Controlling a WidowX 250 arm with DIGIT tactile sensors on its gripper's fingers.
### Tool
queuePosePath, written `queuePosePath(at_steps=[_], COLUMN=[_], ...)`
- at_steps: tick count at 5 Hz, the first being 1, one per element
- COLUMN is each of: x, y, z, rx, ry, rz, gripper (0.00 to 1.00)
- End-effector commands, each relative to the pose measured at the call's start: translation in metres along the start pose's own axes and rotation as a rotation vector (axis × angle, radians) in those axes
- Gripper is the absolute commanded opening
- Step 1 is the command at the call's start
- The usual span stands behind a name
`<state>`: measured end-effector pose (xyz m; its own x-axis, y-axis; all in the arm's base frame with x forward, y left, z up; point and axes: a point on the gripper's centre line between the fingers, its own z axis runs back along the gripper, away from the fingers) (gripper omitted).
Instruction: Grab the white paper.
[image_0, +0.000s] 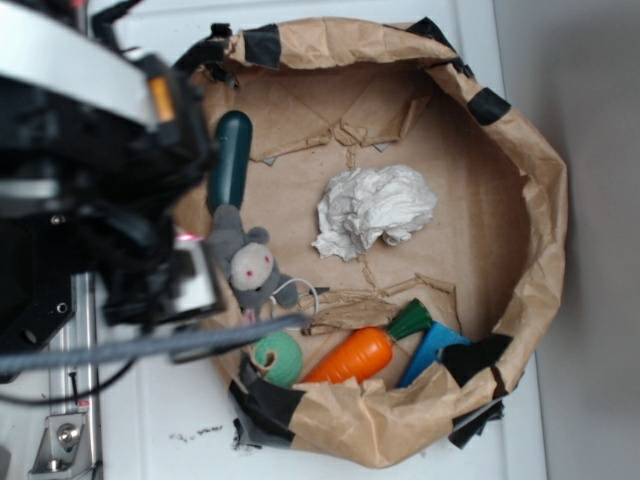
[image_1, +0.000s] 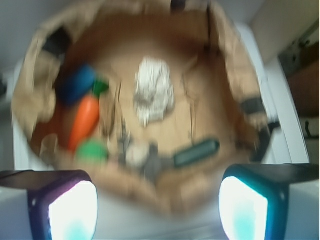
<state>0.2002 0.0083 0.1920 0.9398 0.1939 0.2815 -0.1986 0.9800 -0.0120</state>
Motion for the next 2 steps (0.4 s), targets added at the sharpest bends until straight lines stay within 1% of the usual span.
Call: queuePosePath(at_steps=[1, 2], x=[0.038, 0.049], y=[-0.003, 0.001], z=[-0.068, -0.110], rx=[0.025, 0.038], ry=[-0.095, -0.024], rz=[-0.034, -0.051], gripper=[1.00, 1.00])
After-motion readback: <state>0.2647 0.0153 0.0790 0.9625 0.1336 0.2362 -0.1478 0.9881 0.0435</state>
